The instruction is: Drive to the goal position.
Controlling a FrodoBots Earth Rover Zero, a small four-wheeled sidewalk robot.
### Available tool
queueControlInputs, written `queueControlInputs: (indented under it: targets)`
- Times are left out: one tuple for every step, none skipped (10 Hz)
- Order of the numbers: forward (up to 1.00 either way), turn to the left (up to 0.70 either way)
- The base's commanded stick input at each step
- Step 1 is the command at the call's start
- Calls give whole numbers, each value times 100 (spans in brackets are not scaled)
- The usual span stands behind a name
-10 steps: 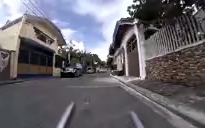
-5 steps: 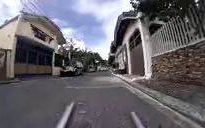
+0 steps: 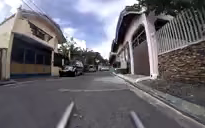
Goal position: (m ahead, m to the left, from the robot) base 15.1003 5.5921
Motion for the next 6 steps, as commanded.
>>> queueControlInputs:
  targets:
    - [100,0]
    - [100,0]
    - [100,0]
    - [100,0]
    - [100,0]
    - [100,0]
